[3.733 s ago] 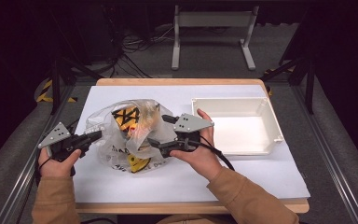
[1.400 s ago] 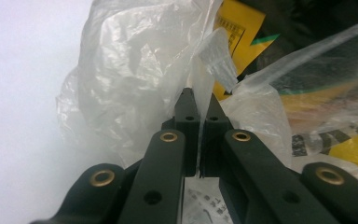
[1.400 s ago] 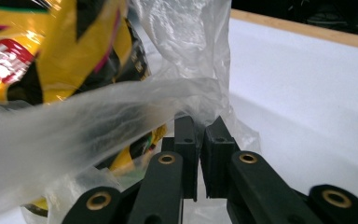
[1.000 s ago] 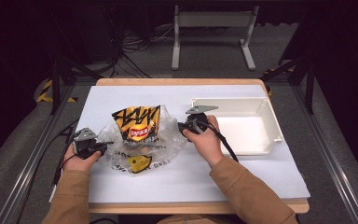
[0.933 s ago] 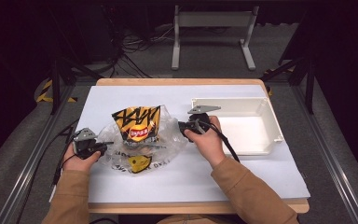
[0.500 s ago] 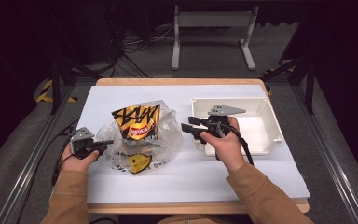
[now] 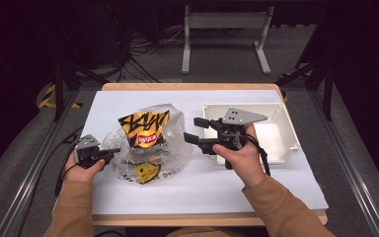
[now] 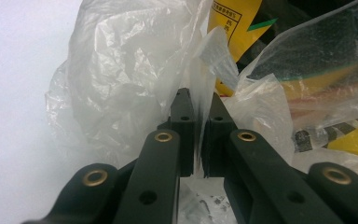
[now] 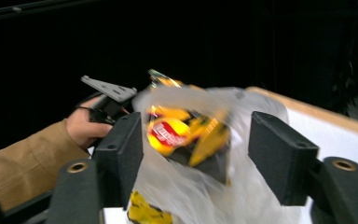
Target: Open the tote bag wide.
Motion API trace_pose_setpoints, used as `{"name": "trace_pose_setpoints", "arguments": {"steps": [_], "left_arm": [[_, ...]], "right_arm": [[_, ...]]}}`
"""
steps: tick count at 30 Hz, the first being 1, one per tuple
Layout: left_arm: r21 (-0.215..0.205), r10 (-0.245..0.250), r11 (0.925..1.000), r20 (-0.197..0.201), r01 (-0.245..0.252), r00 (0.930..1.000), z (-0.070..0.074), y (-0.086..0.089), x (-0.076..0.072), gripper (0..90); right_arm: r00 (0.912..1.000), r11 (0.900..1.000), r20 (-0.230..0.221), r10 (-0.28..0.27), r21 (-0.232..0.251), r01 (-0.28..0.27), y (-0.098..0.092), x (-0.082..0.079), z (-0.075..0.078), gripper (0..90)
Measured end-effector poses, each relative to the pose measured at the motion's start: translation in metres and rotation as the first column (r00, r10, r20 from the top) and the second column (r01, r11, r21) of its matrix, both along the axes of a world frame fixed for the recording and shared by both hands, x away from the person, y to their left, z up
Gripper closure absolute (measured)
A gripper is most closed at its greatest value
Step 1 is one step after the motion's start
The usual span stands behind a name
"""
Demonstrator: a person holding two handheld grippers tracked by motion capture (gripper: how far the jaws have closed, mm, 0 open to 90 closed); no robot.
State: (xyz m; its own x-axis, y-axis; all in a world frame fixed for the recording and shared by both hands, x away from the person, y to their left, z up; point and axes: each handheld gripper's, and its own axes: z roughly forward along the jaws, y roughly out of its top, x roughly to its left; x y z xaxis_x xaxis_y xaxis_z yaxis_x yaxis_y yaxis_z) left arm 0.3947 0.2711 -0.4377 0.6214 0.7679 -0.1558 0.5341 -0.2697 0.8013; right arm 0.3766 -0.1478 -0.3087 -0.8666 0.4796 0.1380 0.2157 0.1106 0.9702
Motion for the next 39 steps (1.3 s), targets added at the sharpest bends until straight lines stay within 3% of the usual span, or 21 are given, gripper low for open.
{"name": "trace_pose_setpoints", "arguments": {"steps": [3,14,27,33,34,35,36,39], "left_arm": [[-0.001,-0.001,1.0000,0.000,0.001,1.0000,0.000,0.000,0.000,85.5],[0.003,-0.005,1.0000,-0.001,0.005,1.0000,0.000,0.000,0.000,85.8],[0.003,-0.009,1.0000,-0.003,0.009,1.0000,0.000,0.000,0.000,85.8],[-0.004,0.000,1.0000,-0.001,0.000,1.0000,0.000,0.002,0.000,85.6],[-0.002,-0.003,1.0000,0.000,0.003,1.0000,0.001,0.002,0.000,85.5],[-0.002,-0.003,1.0000,0.000,0.003,1.0000,0.001,0.002,0.000,85.6],[-0.003,-0.005,1.0000,0.001,0.005,1.0000,0.001,0.002,0.000,85.5],[-0.004,-0.003,1.0000,0.001,0.003,1.0000,0.001,0.002,0.000,85.5]], "right_arm": [[0.9986,1.000,0.051,0.016,-0.006,-0.016,0.009,-0.004,0.008,28.5],[0.9953,0.998,0.079,0.056,-0.028,-0.054,0.034,0.005,0.015,23.4],[0.9915,0.994,0.111,0.068,-0.090,-0.058,0.055,0.021,0.005,21.1],[0.9954,0.994,0.081,0.050,-0.102,-0.042,0.049,0.026,-0.004,45.0],[0.9964,0.994,0.074,0.041,-0.105,-0.033,0.047,0.026,-0.006,53.5],[0.9964,0.994,0.074,0.041,-0.105,-0.033,0.047,0.026,-0.006,53.5],[0.9984,0.994,0.053,0.021,-0.109,-0.015,0.043,0.028,-0.010,69.9],[0.9997,0.995,0.023,-0.013,-0.101,0.015,0.038,0.030,-0.018,82.3]]}}
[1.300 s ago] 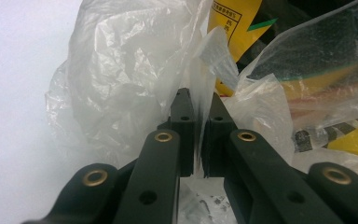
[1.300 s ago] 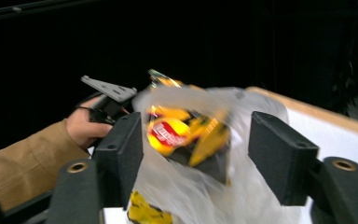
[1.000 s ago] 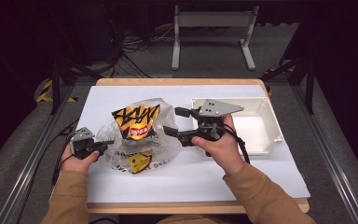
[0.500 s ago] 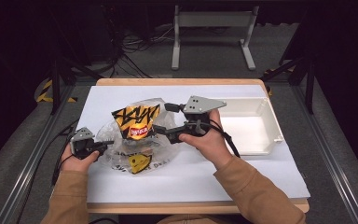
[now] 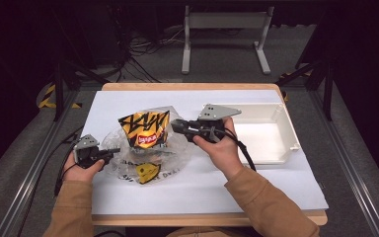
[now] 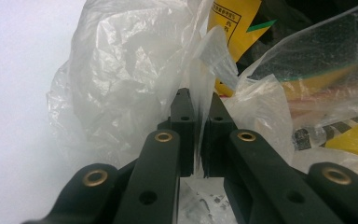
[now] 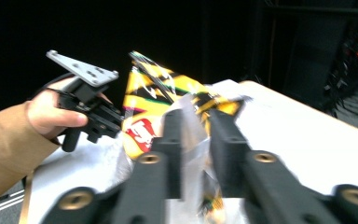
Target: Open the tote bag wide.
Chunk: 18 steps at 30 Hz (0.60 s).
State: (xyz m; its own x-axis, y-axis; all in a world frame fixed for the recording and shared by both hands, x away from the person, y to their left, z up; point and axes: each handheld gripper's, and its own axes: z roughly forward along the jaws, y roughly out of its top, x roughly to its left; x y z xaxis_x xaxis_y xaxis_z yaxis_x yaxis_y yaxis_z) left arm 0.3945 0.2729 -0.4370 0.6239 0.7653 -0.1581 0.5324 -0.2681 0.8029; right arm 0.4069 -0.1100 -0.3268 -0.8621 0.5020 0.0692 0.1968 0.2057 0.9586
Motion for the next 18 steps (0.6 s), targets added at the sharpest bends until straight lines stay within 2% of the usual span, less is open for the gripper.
{"name": "trace_pose_setpoints", "arguments": {"steps": [3,6,9,17,18], "left_arm": [[0.001,0.001,1.0000,0.002,-0.001,1.0000,0.000,0.000,0.000,85.6],[0.001,0.004,1.0000,0.001,-0.004,1.0000,0.000,0.000,0.000,85.6],[0.002,0.003,1.0000,-0.002,-0.002,1.0000,0.000,-0.001,0.000,85.7],[0.003,0.008,1.0000,0.003,-0.008,1.0000,-0.001,0.001,0.000,85.6],[0.003,0.008,1.0000,0.003,-0.008,1.0000,-0.001,0.001,0.000,85.8]], "right_arm": [[0.9990,0.999,-0.037,-0.024,0.023,0.025,-0.004,0.002,-0.009,87.5],[0.9960,0.998,-0.077,-0.045,0.038,0.048,-0.008,0.002,-0.021,88.3],[0.9941,0.996,-0.090,-0.061,0.058,0.066,-0.011,0.000,-0.032,88.9],[0.9915,0.996,-0.098,-0.085,-0.004,0.085,-0.007,-0.006,-0.061,87.1],[0.9915,0.996,-0.098,-0.085,-0.004,0.085,-0.007,-0.006,-0.061,87.1]]}}
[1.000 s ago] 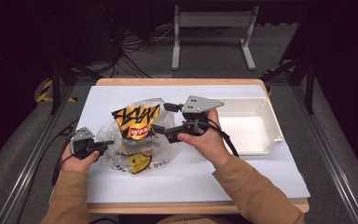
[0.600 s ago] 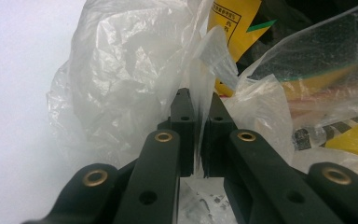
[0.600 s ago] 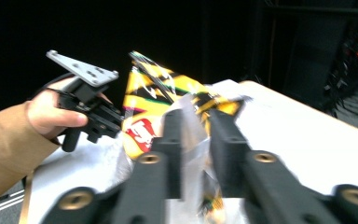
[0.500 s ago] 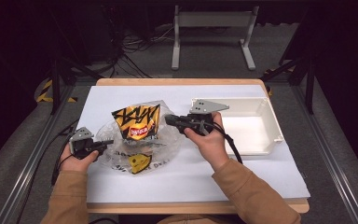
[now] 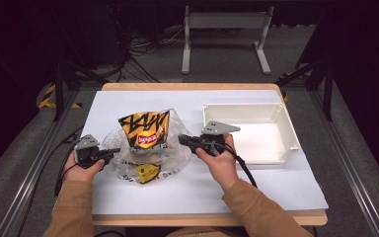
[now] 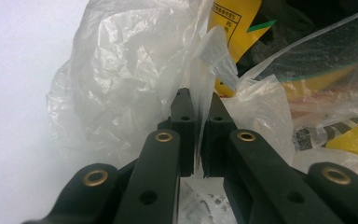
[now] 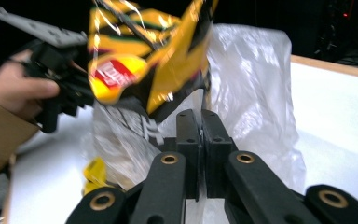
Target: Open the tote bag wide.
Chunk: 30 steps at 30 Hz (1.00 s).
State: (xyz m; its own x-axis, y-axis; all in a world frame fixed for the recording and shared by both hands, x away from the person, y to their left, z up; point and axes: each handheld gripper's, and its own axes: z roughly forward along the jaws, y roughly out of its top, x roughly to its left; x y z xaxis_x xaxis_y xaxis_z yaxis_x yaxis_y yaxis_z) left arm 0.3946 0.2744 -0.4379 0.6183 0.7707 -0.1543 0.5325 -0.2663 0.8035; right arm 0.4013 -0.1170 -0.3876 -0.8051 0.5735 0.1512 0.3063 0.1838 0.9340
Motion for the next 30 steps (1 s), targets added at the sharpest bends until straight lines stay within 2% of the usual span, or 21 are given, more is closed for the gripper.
{"name": "trace_pose_setpoints", "arguments": {"steps": [4,16,25,30], "left_arm": [[-0.002,0.004,1.0000,-0.016,-0.004,0.9999,-0.004,0.002,0.001,86.3],[-0.005,0.005,1.0000,-0.028,-0.006,0.9996,-0.009,0.003,0.002,86.3],[0.005,0.006,1.0000,-0.051,-0.006,0.9987,-0.014,0.003,0.004,86.2],[-0.003,0.029,0.9996,-0.079,-0.029,0.9965,-0.017,0.009,0.004,86.2]], "right_arm": [[0.9998,0.997,0.017,-0.011,-0.073,0.012,0.006,-0.003,-0.014,87.0],[0.9993,0.988,0.029,-0.023,-0.152,0.027,0.019,-0.005,-0.037,84.5],[0.9984,0.967,0.045,-0.034,-0.250,0.044,0.031,-0.006,-0.050,83.6],[0.9990,0.956,0.017,-0.041,-0.291,0.044,0.035,-0.005,-0.060,83.3]]}}
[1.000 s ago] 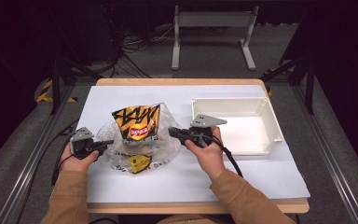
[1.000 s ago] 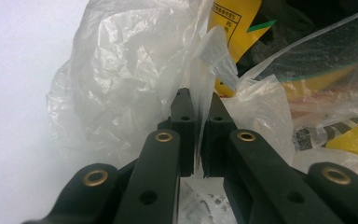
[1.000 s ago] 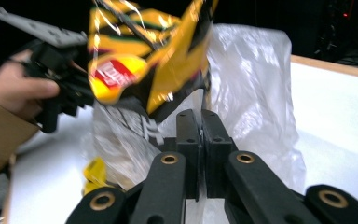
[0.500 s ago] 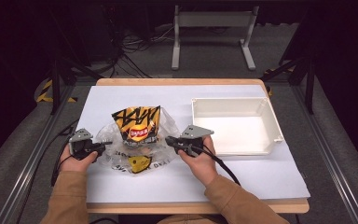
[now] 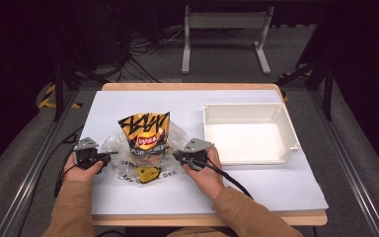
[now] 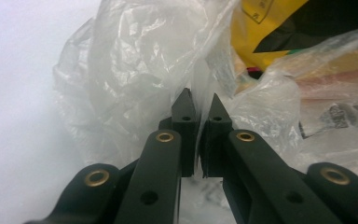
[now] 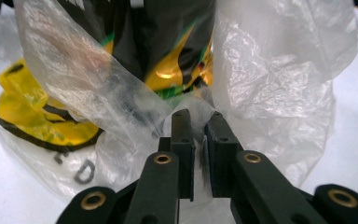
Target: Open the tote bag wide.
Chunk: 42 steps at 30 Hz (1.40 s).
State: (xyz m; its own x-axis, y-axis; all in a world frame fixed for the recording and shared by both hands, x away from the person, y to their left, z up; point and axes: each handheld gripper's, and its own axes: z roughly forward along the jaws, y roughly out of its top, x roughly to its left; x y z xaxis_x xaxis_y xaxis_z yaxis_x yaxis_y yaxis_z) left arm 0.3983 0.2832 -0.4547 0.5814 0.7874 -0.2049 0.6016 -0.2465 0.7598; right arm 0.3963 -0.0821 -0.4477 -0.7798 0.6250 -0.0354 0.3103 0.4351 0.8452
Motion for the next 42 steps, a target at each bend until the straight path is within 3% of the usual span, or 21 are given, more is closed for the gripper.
{"name": "trace_pose_setpoints", "arguments": {"steps": [6,9,10,16,20,22,26,29,33,35,38,41,42], "left_arm": [[0.009,-0.011,0.9999,-0.008,0.011,0.9999,-0.001,-0.003,0.001,85.9],[-0.012,-0.041,0.9991,-0.032,0.041,0.9986,-0.002,-0.006,0.001,84.9],[-0.007,-0.051,0.9987,-0.033,0.050,0.9982,-0.003,-0.008,0.001,84.9],[-0.015,-0.045,0.9989,-0.022,0.045,0.9988,-0.001,-0.008,0.001,81.4],[-0.069,-0.037,0.9969,0.007,0.037,0.9993,0.004,-0.004,-0.002,70.2],[-0.102,-0.023,0.9945,0.025,0.026,0.9994,0.007,-0.001,-0.002,56.0],[-0.117,-0.006,0.9930,0.069,0.014,0.9976,0.018,0.005,-0.007,37.4],[-0.145,-0.006,0.9892,0.113,0.023,0.9936,0.030,0.007,-0.012,31.1],[-0.165,0.003,0.9859,0.165,0.025,0.9862,0.041,0.009,-0.016,30.2],[-0.172,0.007,0.9848,0.194,0.027,0.9810,0.046,0.010,-0.018,30.0],[-0.185,0.015,0.9824,0.225,0.027,0.9742,0.052,0.011,-0.021,33.4],[-0.159,0.002,0.9867,0.229,0.035,0.9735,0.052,0.009,-0.021,48.2],[-0.145,-0.007,0.9886,0.229,0.041,0.9734,0.051,0.008,-0.021,63.2]], "right_arm": [[0.9997,1.000,-0.022,-0.005,-0.030,0.004,0.003,0.000,-0.003,83.0],[0.9984,0.999,-0.056,-0.009,-0.052,0.006,0.004,0.002,-0.004,82.0],[0.9960,0.997,-0.089,-0.009,-0.071,0.003,0.005,0.004,-0.004,81.2],[0.9949,0.999,-0.101,0.003,-0.053,-0.008,0.004,0.004,-0.002,76.6],[0.9972,0.999,-0.072,0.022,-0.030,-0.024,0.000,0.000,0.007,73.4],[0.9977,0.999,-0.063,0.024,-0.021,-0.025,-0.001,-0.003,0.012,70.3],[0.9983,0.999,-0.047,0.033,0.008,-0.032,-0.007,-0.006,0.020,62.0],[0.9981,0.998,-0.041,0.047,0.034,-0.045,-0.011,-0.010,0.027,57.0],[0.9973,0.996,-0.031,0.067,0.065,-0.065,-0.016,-0.015,0.036,53.0],[0.9950,0.989,-0.041,0.091,0.119,-0.086,-0.021,-0.018,0.047,50.7],[0.9943,0.984,-0.030,0.102,0.152,-0.097,-0.024,-0.020,0.057,50.3],[0.9954,0.977,0.009,0.096,0.189,-0.096,-0.030,-0.018,0.074,52.9],[0.9966,0.977,0.035,0.075,0.196,-0.080,-0.032,-0.014,0.083,56.7]]}}
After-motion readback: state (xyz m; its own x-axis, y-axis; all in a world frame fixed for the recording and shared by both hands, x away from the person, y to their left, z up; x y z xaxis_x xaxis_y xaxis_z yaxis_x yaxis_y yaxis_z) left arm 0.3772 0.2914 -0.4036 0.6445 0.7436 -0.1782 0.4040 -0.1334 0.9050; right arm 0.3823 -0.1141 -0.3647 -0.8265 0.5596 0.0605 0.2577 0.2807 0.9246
